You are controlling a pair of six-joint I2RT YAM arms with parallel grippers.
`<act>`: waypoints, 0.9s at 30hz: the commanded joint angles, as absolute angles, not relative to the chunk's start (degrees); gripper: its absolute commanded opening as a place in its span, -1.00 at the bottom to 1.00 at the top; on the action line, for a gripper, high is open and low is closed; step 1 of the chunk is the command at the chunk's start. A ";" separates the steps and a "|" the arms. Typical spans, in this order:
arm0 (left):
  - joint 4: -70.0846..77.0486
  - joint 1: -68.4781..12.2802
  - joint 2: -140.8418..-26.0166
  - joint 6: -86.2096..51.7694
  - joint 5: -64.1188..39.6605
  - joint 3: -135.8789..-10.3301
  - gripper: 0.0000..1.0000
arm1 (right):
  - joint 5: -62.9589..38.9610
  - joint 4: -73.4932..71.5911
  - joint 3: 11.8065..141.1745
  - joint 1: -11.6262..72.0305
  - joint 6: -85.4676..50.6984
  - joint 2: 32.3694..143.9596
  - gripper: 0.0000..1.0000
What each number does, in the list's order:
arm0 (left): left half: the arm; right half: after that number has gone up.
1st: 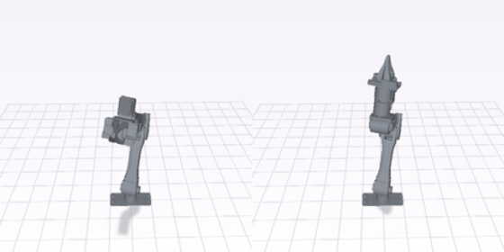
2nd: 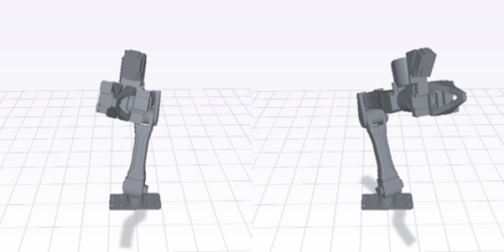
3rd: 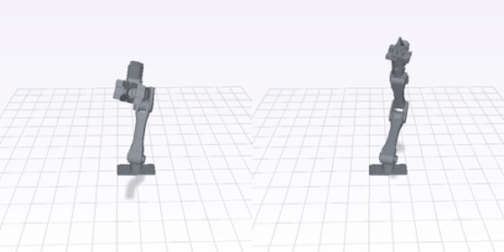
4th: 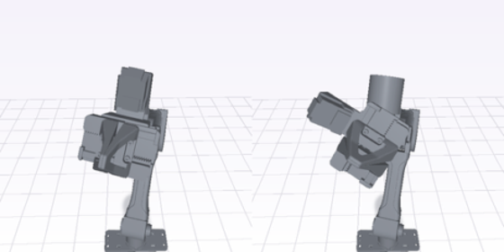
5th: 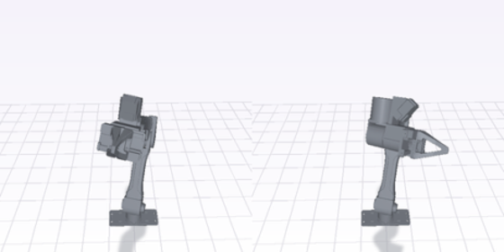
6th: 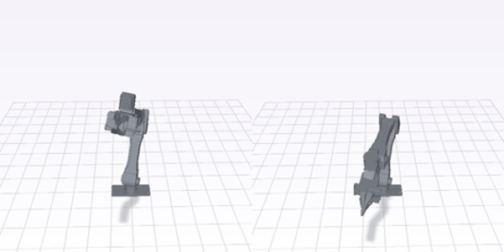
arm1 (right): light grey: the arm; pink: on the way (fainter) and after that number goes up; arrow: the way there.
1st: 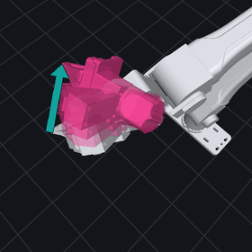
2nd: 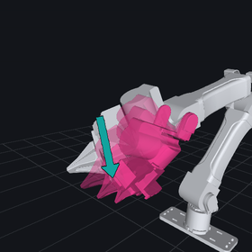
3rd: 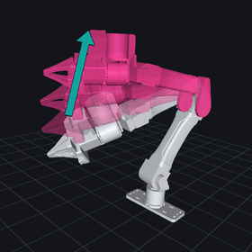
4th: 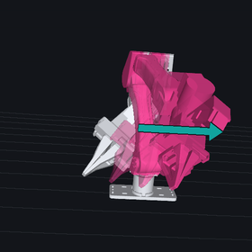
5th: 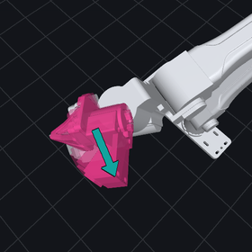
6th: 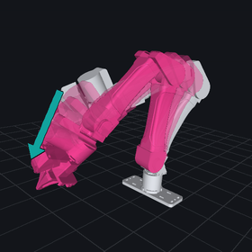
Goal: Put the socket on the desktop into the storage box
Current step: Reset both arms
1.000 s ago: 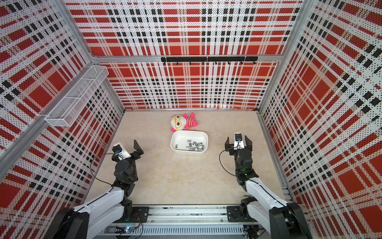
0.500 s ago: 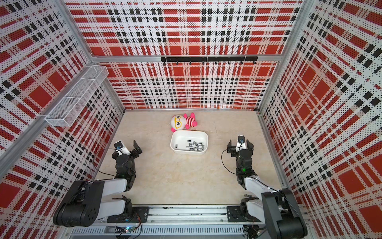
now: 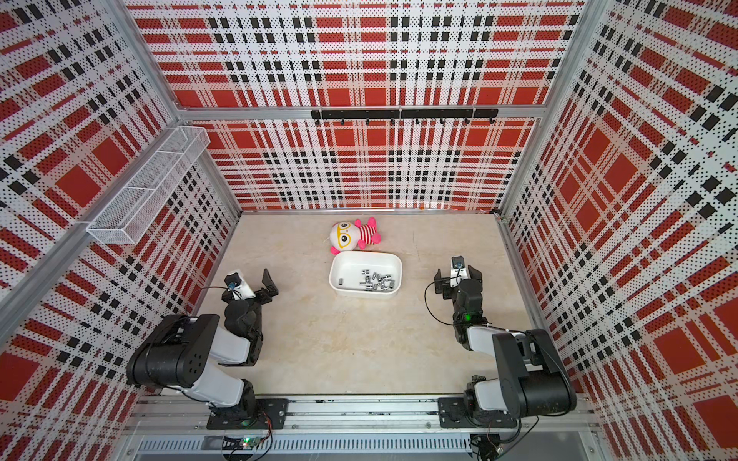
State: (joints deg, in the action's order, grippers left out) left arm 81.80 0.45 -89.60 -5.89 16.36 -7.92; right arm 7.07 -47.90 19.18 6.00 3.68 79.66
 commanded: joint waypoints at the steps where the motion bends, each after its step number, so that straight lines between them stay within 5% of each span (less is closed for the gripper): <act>1: 83.17 0.01 -89.77 -4.93 15.67 -9.90 0.98 | 3.28 -47.39 19.93 4.85 3.89 79.89 1.00; 27: 80.00 -1.05 -89.98 -2.84 14.46 -11.78 0.98 | 2.37 -60.13 18.04 0.86 -2.97 88.51 1.00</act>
